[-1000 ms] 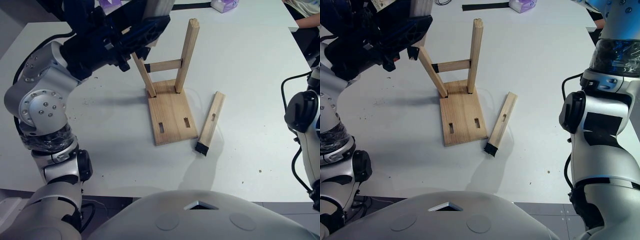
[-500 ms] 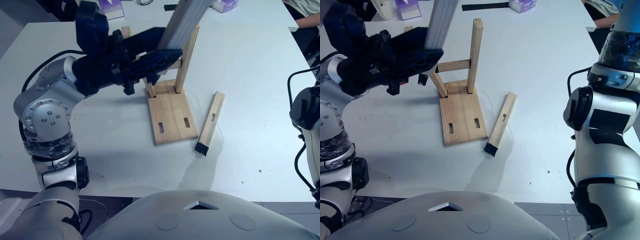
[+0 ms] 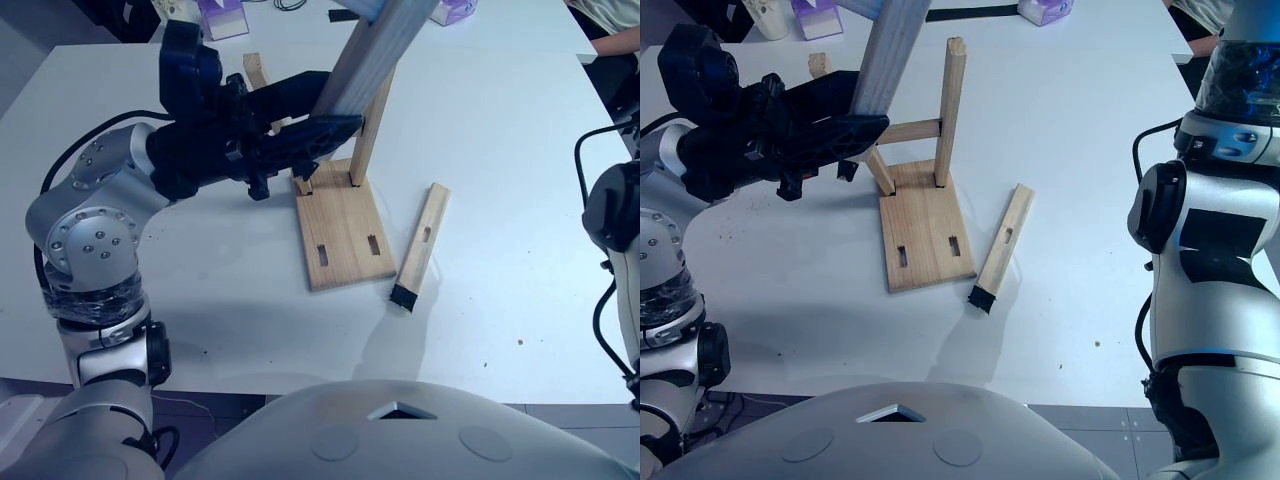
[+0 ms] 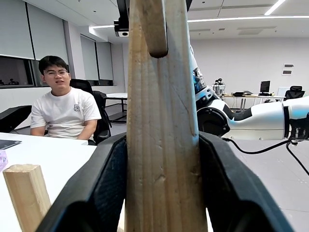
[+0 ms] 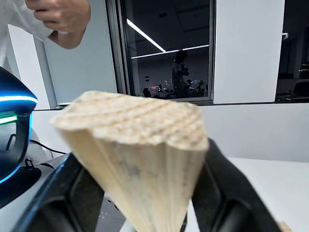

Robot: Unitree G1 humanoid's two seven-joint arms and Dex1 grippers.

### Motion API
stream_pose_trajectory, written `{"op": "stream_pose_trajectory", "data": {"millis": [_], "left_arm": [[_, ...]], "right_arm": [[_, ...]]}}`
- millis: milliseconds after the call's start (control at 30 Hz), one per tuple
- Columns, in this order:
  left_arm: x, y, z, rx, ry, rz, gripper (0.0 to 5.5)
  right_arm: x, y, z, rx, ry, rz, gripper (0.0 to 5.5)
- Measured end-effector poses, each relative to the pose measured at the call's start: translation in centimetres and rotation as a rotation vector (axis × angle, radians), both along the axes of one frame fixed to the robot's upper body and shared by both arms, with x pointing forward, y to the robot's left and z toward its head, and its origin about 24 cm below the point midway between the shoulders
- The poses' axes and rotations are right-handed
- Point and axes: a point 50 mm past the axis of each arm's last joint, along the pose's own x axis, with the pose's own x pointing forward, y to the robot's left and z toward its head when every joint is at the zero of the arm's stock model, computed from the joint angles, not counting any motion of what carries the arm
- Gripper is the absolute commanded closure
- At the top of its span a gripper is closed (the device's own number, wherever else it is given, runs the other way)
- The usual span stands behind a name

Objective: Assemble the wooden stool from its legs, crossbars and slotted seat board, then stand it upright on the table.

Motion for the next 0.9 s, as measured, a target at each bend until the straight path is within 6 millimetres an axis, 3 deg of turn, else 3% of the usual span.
{"op": "stream_pose_trajectory", "data": {"millis": [267,433,600,700,900], "left_arm": [[0.4,0.2,-0.3,0.072,-0.049,0.033,3.46],[0.6,0.6,-1.1,0.083,-0.042,0.066,3.46],[1.7,1.3,-1.8,0.038,0.0,0.145,2.5],[2.1,2.1,-3.9,0.042,0.062,0.245,2.09],[0.5,3.7,-8.6,0.123,0.163,0.374,2.08]], "right_arm": [[-0.2,0.4,-0.1,-0.049,-0.041,-0.004,3.34],[0.2,0.1,-1.3,-0.069,-0.021,-0.07,3.44],[0.4,-0.2,-2.5,-0.08,-0.109,-0.172,3.46],[0.5,-0.5,-3.4,-0.091,-0.138,-0.206,3.46],[0.5,-1.3,-3.3,-0.108,-0.172,-0.22,3.46]]}}
